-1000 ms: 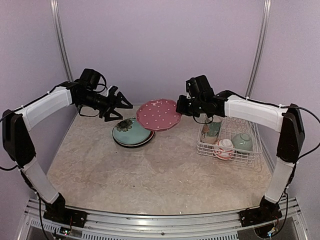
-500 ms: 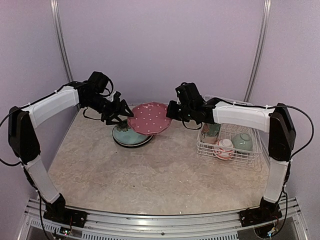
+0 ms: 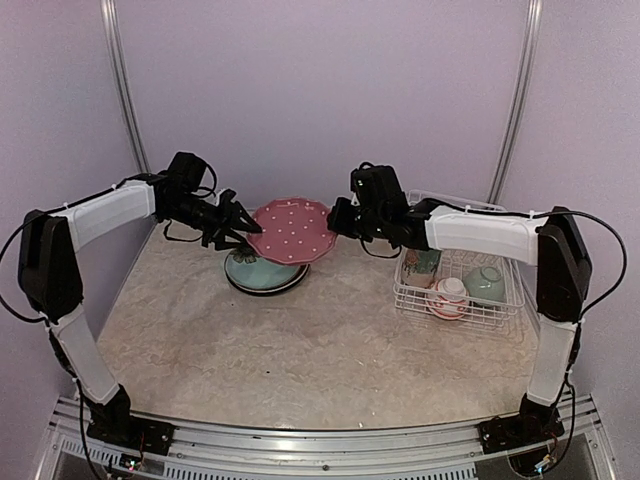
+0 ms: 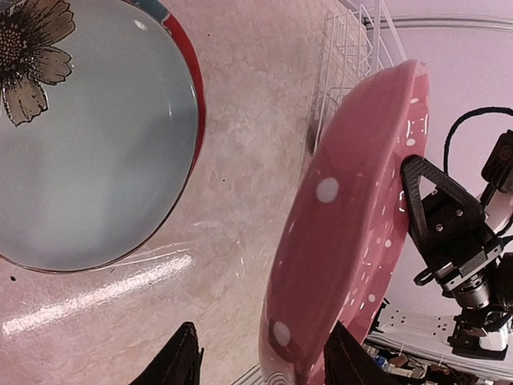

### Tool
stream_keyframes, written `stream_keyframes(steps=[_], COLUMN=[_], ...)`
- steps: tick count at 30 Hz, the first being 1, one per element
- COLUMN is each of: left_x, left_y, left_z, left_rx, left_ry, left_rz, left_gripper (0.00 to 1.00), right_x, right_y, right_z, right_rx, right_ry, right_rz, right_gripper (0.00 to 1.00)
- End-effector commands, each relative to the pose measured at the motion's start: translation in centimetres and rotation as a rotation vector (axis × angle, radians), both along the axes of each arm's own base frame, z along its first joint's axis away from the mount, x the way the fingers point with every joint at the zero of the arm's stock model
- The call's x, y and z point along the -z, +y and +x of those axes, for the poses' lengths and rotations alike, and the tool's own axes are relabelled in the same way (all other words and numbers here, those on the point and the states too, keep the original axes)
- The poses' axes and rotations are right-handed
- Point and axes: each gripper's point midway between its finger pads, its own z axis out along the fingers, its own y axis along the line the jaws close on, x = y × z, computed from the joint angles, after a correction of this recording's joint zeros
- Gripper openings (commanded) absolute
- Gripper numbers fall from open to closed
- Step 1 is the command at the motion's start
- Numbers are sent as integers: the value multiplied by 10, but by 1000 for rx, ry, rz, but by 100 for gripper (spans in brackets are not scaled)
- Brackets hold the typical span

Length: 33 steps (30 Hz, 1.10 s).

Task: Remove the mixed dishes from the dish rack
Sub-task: Pass from the right arm to the left

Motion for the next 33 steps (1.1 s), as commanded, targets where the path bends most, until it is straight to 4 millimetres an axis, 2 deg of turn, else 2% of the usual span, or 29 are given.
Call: stream_keyframes(steps=[1,7,15,18,21,24,25,28,33], left_x=[-7,-10,-13,-10,-5,0,0,4,19], left_y=[-8,-8,1,6,12,19,21,31,60], left_z=[1,1,7,11,15,20,21,28,41], left_rx=[27,33,7,-6,-26,-51,-57,-92,-184], left_ry=[4,11,9,24,40,39,36,38,73], left_rz=[-97,-134,-142,-152,-150,-134,-134,-124,-94], left_gripper=[48,33,0,0,0,0,0,0,0], right_x=[-58,-55,-40,-37,-32,-21,-20,-20,-31], right_y=[21,30,25,23,20,9,5,-4,-24], right_z=[4,5,10,12,15,18,19,19,10], right_rx=[-42,-60,-24,-20,-24,-20,-19,-21,7], right_ry=[-98,-84,-57,-54,-43,-17,-16,-23,-55], right_rz=[217,244,182,159,128,71,54,6,-51], right_gripper=[0,0,0,1,31,69,78,89,92])
